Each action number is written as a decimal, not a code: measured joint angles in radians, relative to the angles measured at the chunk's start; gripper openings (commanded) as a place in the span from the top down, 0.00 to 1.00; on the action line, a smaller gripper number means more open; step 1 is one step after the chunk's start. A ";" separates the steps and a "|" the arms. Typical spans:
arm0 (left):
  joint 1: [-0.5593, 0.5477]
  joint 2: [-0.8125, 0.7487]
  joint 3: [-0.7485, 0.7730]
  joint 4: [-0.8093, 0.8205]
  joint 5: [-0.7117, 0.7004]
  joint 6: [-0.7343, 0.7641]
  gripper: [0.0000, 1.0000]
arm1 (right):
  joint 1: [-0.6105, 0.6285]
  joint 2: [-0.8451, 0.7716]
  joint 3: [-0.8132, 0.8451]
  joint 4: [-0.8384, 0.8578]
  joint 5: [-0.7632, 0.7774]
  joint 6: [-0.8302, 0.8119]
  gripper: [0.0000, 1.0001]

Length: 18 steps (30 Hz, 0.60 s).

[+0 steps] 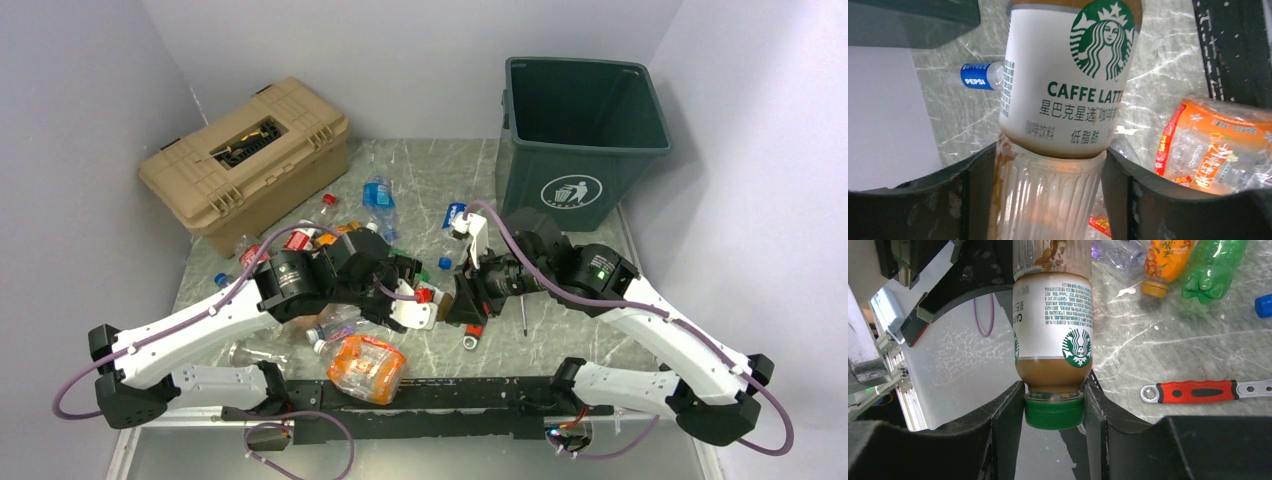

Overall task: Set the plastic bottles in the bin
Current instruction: Pick up the plastic bottle at the center of the board.

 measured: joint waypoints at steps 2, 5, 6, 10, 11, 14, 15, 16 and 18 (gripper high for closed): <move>-0.003 0.000 -0.005 0.008 -0.018 -0.002 0.46 | 0.000 0.000 0.000 -0.003 0.000 0.000 1.00; -0.008 0.000 -0.013 0.008 -0.030 0.010 0.52 | -0.001 0.000 0.003 -0.003 0.003 -0.007 1.00; -0.011 0.000 -0.016 0.006 -0.031 0.011 0.52 | -0.001 0.000 0.005 -0.004 0.005 -0.009 0.95; -0.016 0.002 -0.018 0.009 -0.034 0.006 0.53 | -0.001 0.000 0.006 -0.007 0.005 -0.011 0.47; -0.016 0.002 -0.018 0.009 -0.035 0.003 0.53 | -0.001 -0.001 0.006 -0.007 0.005 -0.011 0.33; -0.016 0.002 -0.019 0.028 -0.040 -0.018 0.55 | 0.000 -0.011 0.006 0.003 0.004 0.011 0.03; -0.016 0.002 -0.019 0.045 -0.039 -0.032 0.56 | 0.000 -0.022 0.005 0.018 0.006 0.018 0.01; -0.015 0.002 -0.019 0.059 -0.039 -0.044 0.57 | 0.002 -0.039 0.002 0.041 0.008 0.029 0.00; -0.015 -0.006 -0.034 0.107 -0.031 -0.079 0.59 | 0.003 -0.095 -0.019 0.110 0.023 0.054 0.00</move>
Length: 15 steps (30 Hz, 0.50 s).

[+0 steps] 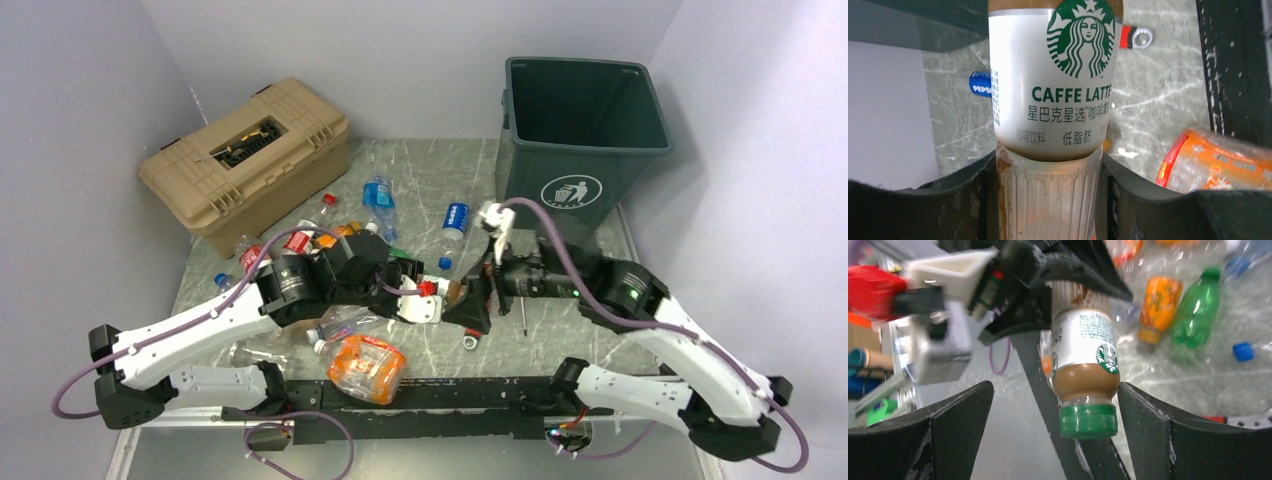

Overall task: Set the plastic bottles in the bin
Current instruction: Pick up the plastic bottle at the center of the board.

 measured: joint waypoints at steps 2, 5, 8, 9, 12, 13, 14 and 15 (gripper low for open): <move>0.000 -0.019 -0.032 0.047 0.018 -0.040 0.63 | 0.000 -0.080 -0.042 0.092 0.028 0.031 0.00; 0.000 -0.058 -0.097 0.122 0.048 -0.119 0.78 | 0.000 -0.244 -0.159 0.285 0.113 0.087 0.00; 0.000 -0.103 -0.175 0.239 0.069 -0.237 0.82 | 0.000 -0.433 -0.349 0.551 0.249 0.153 0.00; 0.000 -0.118 -0.200 0.277 0.069 -0.279 0.79 | 0.000 -0.473 -0.402 0.623 0.287 0.169 0.00; 0.003 -0.158 -0.262 0.416 0.068 -0.443 0.75 | 0.000 -0.492 -0.504 0.793 0.380 0.215 0.00; 0.006 -0.165 -0.272 0.449 0.069 -0.490 0.74 | 0.000 -0.472 -0.512 0.822 0.390 0.226 0.00; 0.009 -0.171 -0.280 0.486 0.071 -0.539 0.74 | 0.000 -0.444 -0.517 0.857 0.400 0.240 0.00; 0.013 -0.175 -0.284 0.516 0.075 -0.586 0.74 | 0.000 -0.416 -0.523 0.896 0.404 0.252 0.00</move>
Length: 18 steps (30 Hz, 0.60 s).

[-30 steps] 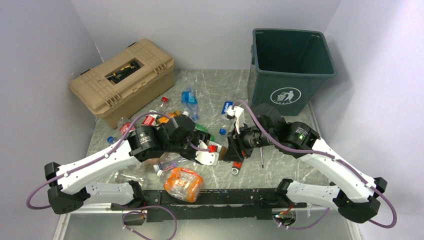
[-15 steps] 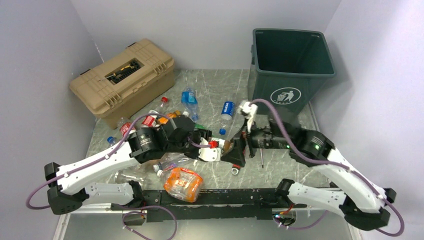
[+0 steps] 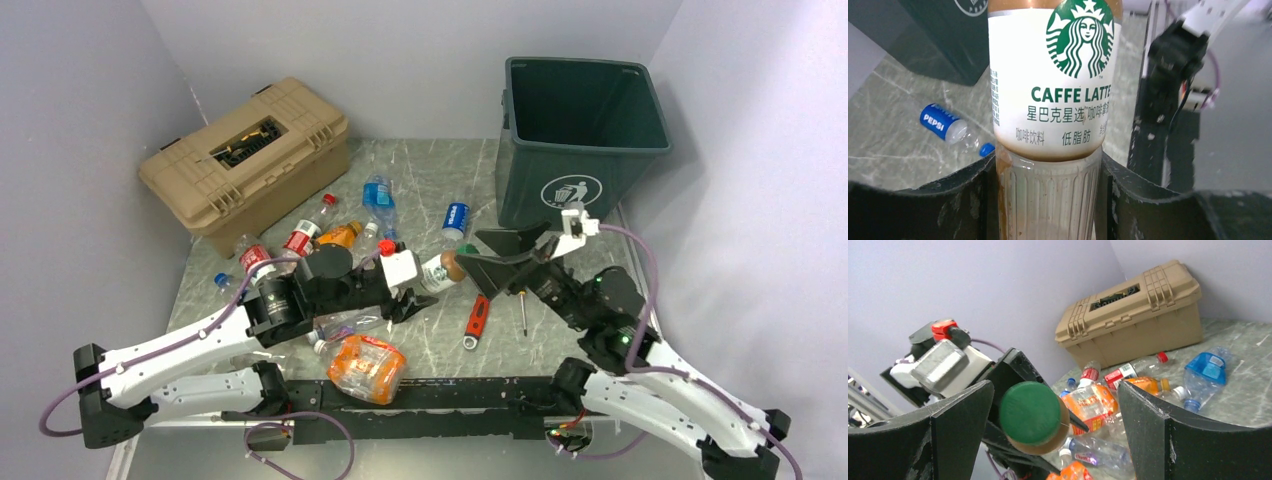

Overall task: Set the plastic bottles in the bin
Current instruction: Pick up the plastic bottle at the center of the board.

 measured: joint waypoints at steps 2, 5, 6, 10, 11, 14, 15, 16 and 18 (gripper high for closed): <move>0.006 -0.005 -0.003 0.054 0.010 -0.085 0.74 | 0.000 0.048 -0.019 0.085 0.005 0.024 0.00; 0.015 -0.016 -0.024 0.131 0.013 -0.189 0.78 | 0.000 0.089 -0.057 0.195 0.014 0.052 0.04; 0.016 -0.022 -0.041 0.159 0.013 -0.220 0.79 | 0.001 0.093 -0.068 0.226 0.017 0.057 0.05; 0.017 -0.038 -0.097 0.236 0.012 -0.310 0.79 | 0.001 0.116 -0.082 0.314 0.024 0.074 0.08; 0.017 -0.038 -0.104 0.248 0.012 -0.323 0.79 | 0.001 0.124 -0.082 0.335 0.024 0.075 0.09; 0.018 -0.038 -0.115 0.273 0.014 -0.359 0.80 | 0.001 0.146 -0.082 0.380 0.028 0.082 0.15; 0.018 -0.038 -0.115 0.277 0.015 -0.367 0.80 | 0.001 0.156 -0.082 0.393 0.030 0.082 0.18; 0.018 -0.038 -0.115 0.283 0.016 -0.373 0.80 | 0.001 0.166 -0.082 0.403 0.031 0.083 0.20; 0.018 -0.038 -0.115 0.292 0.014 -0.382 0.80 | 0.001 0.187 -0.081 0.410 0.031 0.085 0.25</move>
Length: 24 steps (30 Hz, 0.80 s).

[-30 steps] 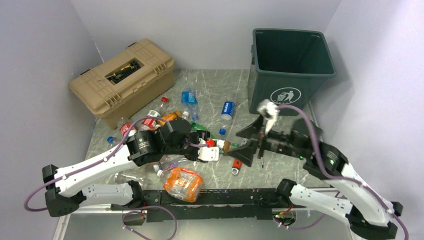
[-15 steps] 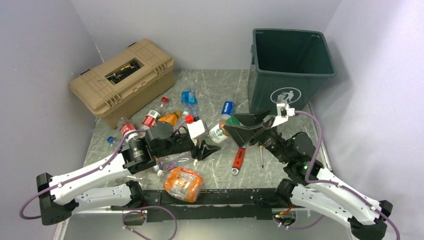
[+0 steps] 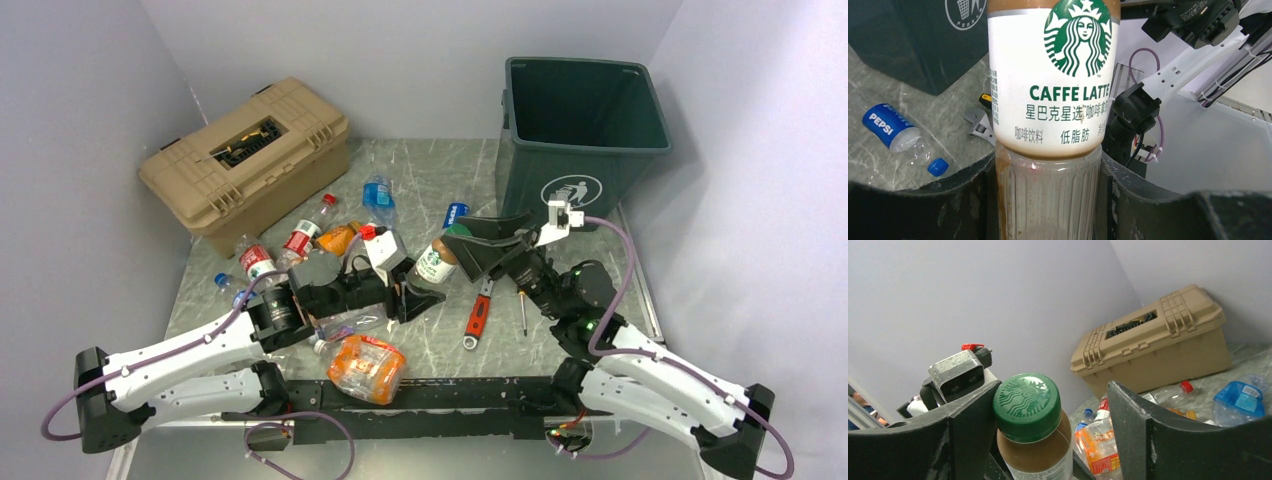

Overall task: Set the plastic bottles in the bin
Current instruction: Pick up the plastic bottle at the center of the board.

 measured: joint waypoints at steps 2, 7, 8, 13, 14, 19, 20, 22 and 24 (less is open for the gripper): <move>0.002 0.000 0.000 -0.003 -0.003 -0.008 0.80 | 0.000 0.015 0.001 0.010 -0.002 0.004 0.36; 0.008 0.001 -0.007 -0.014 -0.010 -0.017 0.41 | 0.009 0.028 0.004 0.017 -0.014 0.010 0.94; 0.008 0.001 -0.007 -0.013 -0.013 -0.016 0.15 | 0.010 0.028 0.005 0.016 -0.016 0.009 1.00; 0.006 -0.013 -0.005 -0.034 -0.024 -0.005 0.01 | 0.006 0.019 0.031 -0.050 0.006 -0.026 1.00; 0.006 -0.021 0.001 -0.055 -0.032 0.000 0.01 | 0.006 0.014 0.051 -0.089 0.020 -0.049 1.00; 0.006 -0.064 0.112 -0.217 -0.153 0.090 0.01 | 0.006 0.002 0.270 -0.265 0.154 -0.245 1.00; 0.006 -0.074 0.148 -0.251 -0.195 0.119 0.00 | 0.006 0.006 0.328 -0.277 0.205 -0.301 1.00; 0.006 -0.101 0.200 -0.293 -0.273 0.170 0.00 | 0.005 0.027 0.424 -0.269 0.288 -0.406 1.00; 0.006 -0.138 0.223 -0.310 -0.348 0.214 0.01 | 0.005 0.051 0.498 -0.201 0.402 -0.542 1.00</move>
